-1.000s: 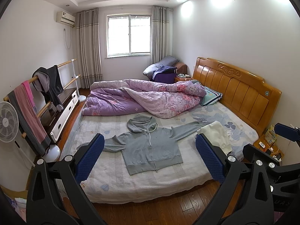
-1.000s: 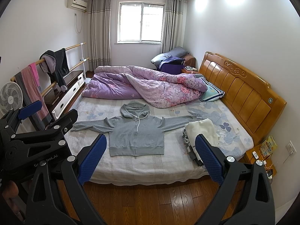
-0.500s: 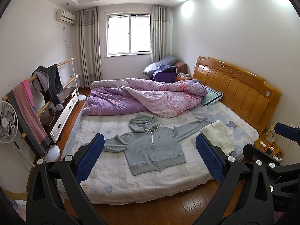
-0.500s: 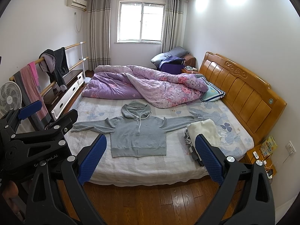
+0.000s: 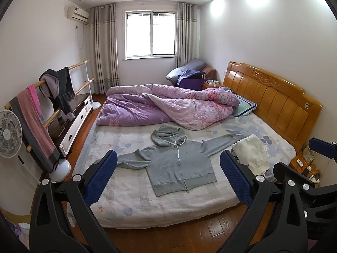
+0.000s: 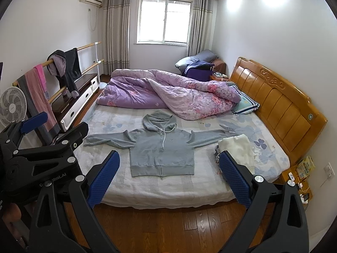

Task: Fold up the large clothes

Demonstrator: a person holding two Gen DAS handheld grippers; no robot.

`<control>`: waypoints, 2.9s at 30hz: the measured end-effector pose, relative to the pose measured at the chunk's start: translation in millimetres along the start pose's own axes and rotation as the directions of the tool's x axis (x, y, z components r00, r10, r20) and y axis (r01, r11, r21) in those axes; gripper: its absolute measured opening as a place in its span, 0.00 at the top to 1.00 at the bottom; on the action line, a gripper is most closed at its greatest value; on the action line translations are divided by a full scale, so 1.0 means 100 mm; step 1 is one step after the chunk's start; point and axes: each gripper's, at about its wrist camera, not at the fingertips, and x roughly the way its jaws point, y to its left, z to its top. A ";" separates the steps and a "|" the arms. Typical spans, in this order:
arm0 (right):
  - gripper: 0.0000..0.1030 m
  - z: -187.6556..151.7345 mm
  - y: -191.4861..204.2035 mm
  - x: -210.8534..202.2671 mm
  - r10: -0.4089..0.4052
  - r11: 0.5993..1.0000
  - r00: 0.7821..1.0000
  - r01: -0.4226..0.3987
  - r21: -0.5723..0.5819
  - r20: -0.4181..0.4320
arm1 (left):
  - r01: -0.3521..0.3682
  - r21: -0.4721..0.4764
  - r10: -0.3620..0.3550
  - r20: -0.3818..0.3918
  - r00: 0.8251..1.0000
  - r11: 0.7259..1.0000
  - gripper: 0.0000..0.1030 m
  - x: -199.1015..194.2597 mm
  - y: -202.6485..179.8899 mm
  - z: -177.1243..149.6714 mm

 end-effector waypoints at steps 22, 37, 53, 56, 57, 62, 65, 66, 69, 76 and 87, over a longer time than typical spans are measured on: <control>0.11 0.90 -0.31 1.60 0.144 0.986 0.989 -0.147 -0.080 -0.041 | -0.148 -0.059 0.143 -0.077 0.987 0.987 0.05 1.76 0.11 0.84; 0.11 1.15 0.53 3.41 0.245 0.943 0.918 -0.300 -0.143 -0.313 | -0.261 -0.161 0.190 -0.361 0.913 0.952 0.05 3.38 1.20 0.52; 0.11 0.74 2.27 5.70 0.124 0.969 0.810 -0.223 -0.105 -0.573 | -0.264 -0.572 -0.154 -0.579 0.800 0.777 0.05 5.46 4.03 -1.18; 0.11 0.54 2.35 6.12 0.096 0.980 0.767 -0.184 -0.074 -0.634 | -0.289 -0.713 -0.247 -0.546 0.800 0.639 0.05 5.75 4.56 -1.68; 0.11 0.48 2.35 6.24 0.093 0.983 0.751 -0.172 -0.058 -0.653 | -0.301 -0.758 -0.260 -0.521 0.813 0.578 0.05 5.83 4.74 -1.85; 0.11 0.21 2.31 6.83 0.099 0.994 0.704 -0.102 0.037 -0.704 | -0.385 -0.844 -0.244 -0.490 0.837 0.372 0.06 6.28 5.35 -2.55; 0.11 0.08 2.30 7.15 0.089 0.996 0.690 -0.083 0.044 -0.718 | -0.422 -0.860 -0.219 -0.488 0.845 0.286 0.06 6.50 5.60 -2.83; 0.11 0.04 2.31 7.21 0.086 0.996 0.686 -0.078 0.044 -0.722 | -0.436 -0.861 -0.213 -0.493 0.844 0.263 0.08 6.59 5.68 -2.92; 0.11 -0.12 2.26 7.52 0.107 0.994 0.663 -0.078 0.074 -0.741 | -0.436 -0.868 -0.191 -0.482 0.855 0.238 0.20 6.76 5.80 -3.05; 0.11 -0.35 2.14 8.04 0.169 0.985 0.647 -0.091 0.145 -0.743 | -0.541 -0.776 -0.113 -0.600 0.792 0.323 0.80 6.97 5.87 -3.25; 0.94 -0.89 2.13 8.91 0.361 0.931 0.526 -0.248 0.267 -0.770 | -0.472 -0.744 0.117 -0.477 0.871 0.473 0.92 6.13 5.85 -2.28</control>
